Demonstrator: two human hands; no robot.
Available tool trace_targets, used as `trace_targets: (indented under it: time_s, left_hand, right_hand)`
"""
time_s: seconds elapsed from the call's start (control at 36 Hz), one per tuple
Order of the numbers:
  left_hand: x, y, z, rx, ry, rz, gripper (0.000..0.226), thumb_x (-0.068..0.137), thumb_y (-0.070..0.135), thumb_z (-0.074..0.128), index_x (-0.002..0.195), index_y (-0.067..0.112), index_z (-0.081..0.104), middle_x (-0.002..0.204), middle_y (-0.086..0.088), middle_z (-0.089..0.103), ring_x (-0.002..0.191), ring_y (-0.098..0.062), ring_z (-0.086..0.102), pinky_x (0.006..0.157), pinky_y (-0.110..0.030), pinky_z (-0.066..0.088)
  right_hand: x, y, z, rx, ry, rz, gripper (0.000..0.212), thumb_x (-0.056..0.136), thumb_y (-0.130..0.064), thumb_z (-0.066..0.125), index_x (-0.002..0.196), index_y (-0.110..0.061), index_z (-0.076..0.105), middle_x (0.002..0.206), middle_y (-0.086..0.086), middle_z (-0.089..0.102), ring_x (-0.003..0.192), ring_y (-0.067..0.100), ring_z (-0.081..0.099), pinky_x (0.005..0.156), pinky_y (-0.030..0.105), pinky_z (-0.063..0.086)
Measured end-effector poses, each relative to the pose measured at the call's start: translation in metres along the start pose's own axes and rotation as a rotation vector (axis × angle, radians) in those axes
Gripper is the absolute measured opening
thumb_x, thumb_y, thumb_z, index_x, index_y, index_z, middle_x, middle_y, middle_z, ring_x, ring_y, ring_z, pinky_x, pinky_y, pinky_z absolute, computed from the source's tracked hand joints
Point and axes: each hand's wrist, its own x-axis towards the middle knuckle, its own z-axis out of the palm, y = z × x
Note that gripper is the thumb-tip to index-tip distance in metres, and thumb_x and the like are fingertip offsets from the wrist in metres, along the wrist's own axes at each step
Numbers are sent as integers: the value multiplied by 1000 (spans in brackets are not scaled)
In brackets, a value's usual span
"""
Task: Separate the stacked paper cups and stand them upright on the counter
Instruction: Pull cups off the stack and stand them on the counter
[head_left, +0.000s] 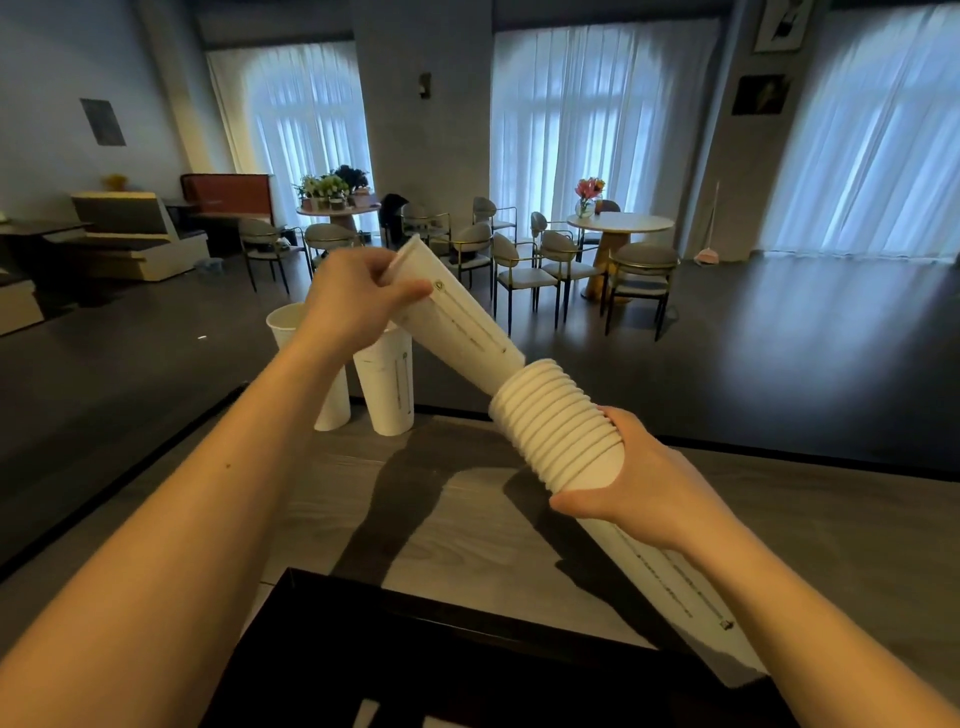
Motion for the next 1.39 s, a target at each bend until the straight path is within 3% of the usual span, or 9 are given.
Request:
trace_targets:
  time_s: [0.19, 0.53, 0.69, 0.81, 0.92, 1.03, 1.19, 1.28, 1.39]
  left_hand:
    - [-10, -31, 63, 559, -264, 218, 19, 83, 32, 72, 83, 14, 66, 78, -5, 64, 79, -27, 63, 69, -41, 54]
    - [10, -44, 85, 557, -172, 312, 18, 86, 29, 69, 99, 17, 69, 88, -7, 67, 82, -26, 62, 69, -43, 55]
    - [12, -42, 85, 506, -202, 304, 46, 83, 31, 74, 126, 20, 60, 111, -5, 69, 100, -24, 64, 80, -41, 55]
    - [1, -22, 73, 241, 113, 400, 26, 97, 31, 55, 117, 17, 65, 103, 2, 72, 96, -13, 65, 86, -35, 54]
    - [-28, 16, 72, -76, -394, 160, 35, 102, 40, 39, 111, 22, 67, 100, 10, 71, 93, 1, 65, 86, -24, 52]
    - [-47, 30, 73, -80, -688, 104, 28, 100, 32, 48, 107, 19, 72, 102, 0, 71, 99, -16, 65, 94, -41, 52]
    - [-47, 44, 75, -197, -564, -94, 15, 81, 27, 75, 94, 19, 74, 97, -1, 72, 98, -18, 66, 93, -42, 52]
    - [-41, 53, 72, -167, -353, -73, 19, 80, 29, 75, 97, 24, 68, 94, 8, 66, 91, -10, 61, 74, -24, 47]
    - [-23, 59, 67, -36, -25, 67, 33, 83, 31, 74, 112, 16, 69, 98, 5, 66, 90, -13, 61, 74, -25, 46]
  right_hand:
    - [5, 18, 0, 18, 8, 46, 111, 62, -55, 85, 149, -38, 19, 121, -15, 48, 107, 9, 49, 90, 37, 51]
    - [24, 18, 8, 66, 46, 9, 107, 63, -52, 86, 148, -39, 23, 118, -18, 47, 108, 6, 49, 87, 31, 49]
    - [24, 19, 7, 60, 52, 14, 107, 63, -52, 86, 149, -39, 22, 119, -17, 46, 109, 7, 48, 89, 34, 50]
    - [17, 23, 5, 83, 58, 8, 107, 63, -53, 86, 149, -39, 22, 121, -17, 47, 109, 7, 49, 85, 31, 47]
    - [10, 24, 1, 115, 68, -14, 107, 63, -53, 86, 149, -39, 23, 125, -17, 48, 112, 7, 49, 86, 30, 45]
    - [2, 25, -6, 102, 72, -33, 107, 64, -52, 87, 149, -39, 22, 121, -20, 46, 109, 4, 47, 82, 25, 42]
    - [-11, 35, -22, 95, 66, -71, 106, 65, -51, 87, 148, -40, 23, 114, -27, 44, 107, 1, 47, 73, 17, 38]
    - [-17, 45, -31, 70, 58, -63, 106, 65, -50, 87, 148, -41, 22, 107, -30, 42, 106, 2, 48, 70, 14, 36]
    - [-23, 64, -44, 37, 89, 22, 106, 66, -50, 86, 149, -39, 22, 114, -22, 47, 102, 5, 47, 76, 24, 43]
